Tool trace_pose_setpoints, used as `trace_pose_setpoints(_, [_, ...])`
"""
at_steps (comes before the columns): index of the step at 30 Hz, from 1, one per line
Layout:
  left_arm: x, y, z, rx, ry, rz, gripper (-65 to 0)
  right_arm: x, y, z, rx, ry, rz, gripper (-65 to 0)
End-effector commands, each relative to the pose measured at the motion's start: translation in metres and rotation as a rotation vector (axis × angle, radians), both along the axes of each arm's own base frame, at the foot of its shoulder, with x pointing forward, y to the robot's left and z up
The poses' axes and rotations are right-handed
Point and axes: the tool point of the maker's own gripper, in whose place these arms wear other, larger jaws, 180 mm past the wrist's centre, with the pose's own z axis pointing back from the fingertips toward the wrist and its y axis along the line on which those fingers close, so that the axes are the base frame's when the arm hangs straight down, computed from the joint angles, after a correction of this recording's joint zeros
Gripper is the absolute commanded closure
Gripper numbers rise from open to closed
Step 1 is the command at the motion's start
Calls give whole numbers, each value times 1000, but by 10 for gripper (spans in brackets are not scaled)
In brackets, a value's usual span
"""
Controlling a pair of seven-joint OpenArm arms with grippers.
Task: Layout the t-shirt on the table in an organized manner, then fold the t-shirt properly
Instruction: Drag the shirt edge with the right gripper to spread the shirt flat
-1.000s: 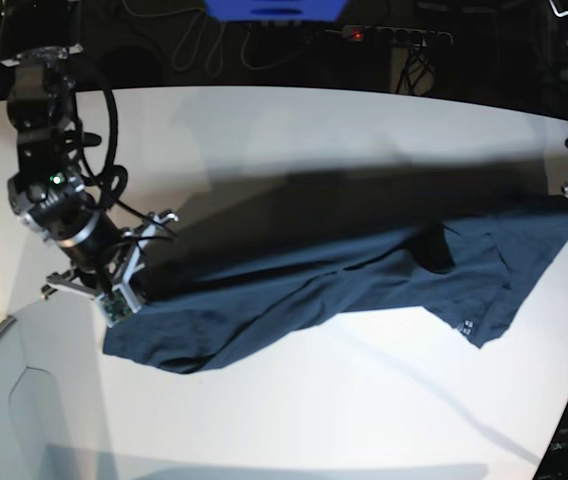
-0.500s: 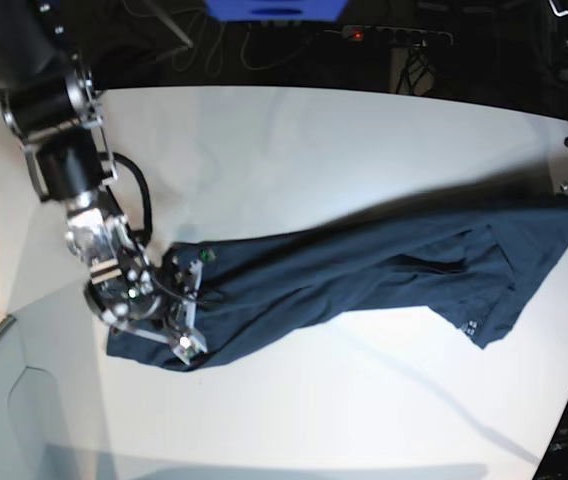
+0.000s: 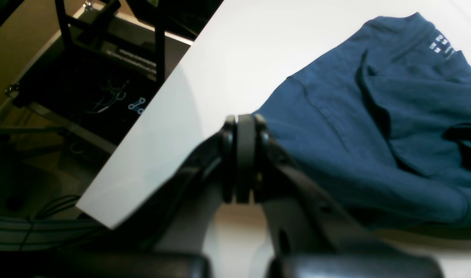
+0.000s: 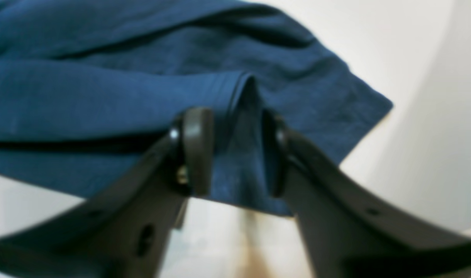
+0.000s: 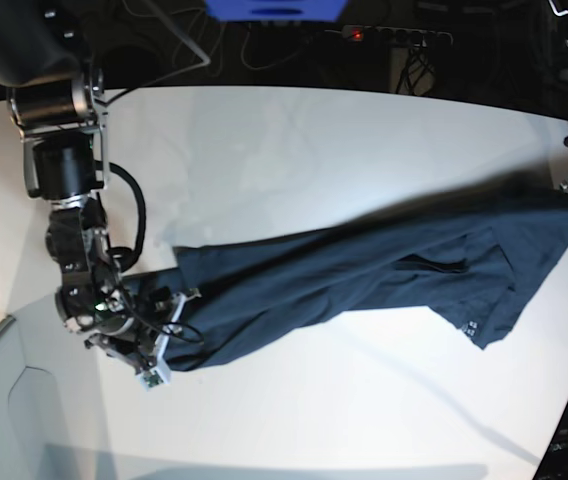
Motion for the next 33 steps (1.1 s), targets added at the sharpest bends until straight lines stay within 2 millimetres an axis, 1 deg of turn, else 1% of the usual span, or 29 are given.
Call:
trace_pose_setpoints(1, [6,6,15,26,-48,4,-1,12,5,20,28,-61,-5,-285])
trace_pose_setpoints(3, [7,3,13,23,-50,5,-1,6,5,21,36,-75,-10,-322])
trace_pose_setpoints(6, [7,0,13,17,-52,4,-1,-11,11,17,39,-82,3,-323])
trace_pose_setpoints(7, [7,0,12,16,-52,4,-1,-16,12,14,38,-74,5,-323])
trace_pose_setpoints(8, [7,0,12,16,-52,4,-1,-22,18,9,49,-65,8,-323])
trace_pose_setpoints(10, [7,-3,10,5,-54,7,-1,-34,24,-4,70,-37,2,-325])
trace_pose_setpoints(13, [7,-4,10,4,-56,7,-1,-48,19,-19,80,0,-21,-327])
trace_pose_setpoints(14, [7,-4,10,4,-56,7,-1,-51,21,-21,81,6,-19,-327])
trace_pose_setpoints(16, [7,-4,10,4,-56,7,-1,-53,26,-23,92,11,-17,-327])
trace_pose_setpoints(19, [7,-4,10,4,-56,7,-1,-54,27,-25,93,16,-17,-327])
trace_pose_setpoints(21, [7,-5,9,-1,-56,8,-1,-59,27,-30,93,29,-18,-327])
trace_pose_setpoints(24, [6,-5,7,-3,-52,10,-1,-63,25,-45,95,75,-28,-326])
trace_pose_setpoints(27, [6,-5,6,-4,-51,11,-1,-64,27,-57,120,79,-34,-326])
trace_pose_setpoints(30, [5,-5,6,-3,-51,11,-1,-62,20,-61,122,59,-91,-326])
trace_pose_setpoints(33, [4,-4,6,-1,-50,13,-1,-69,17,-66,120,68,-113,-322])
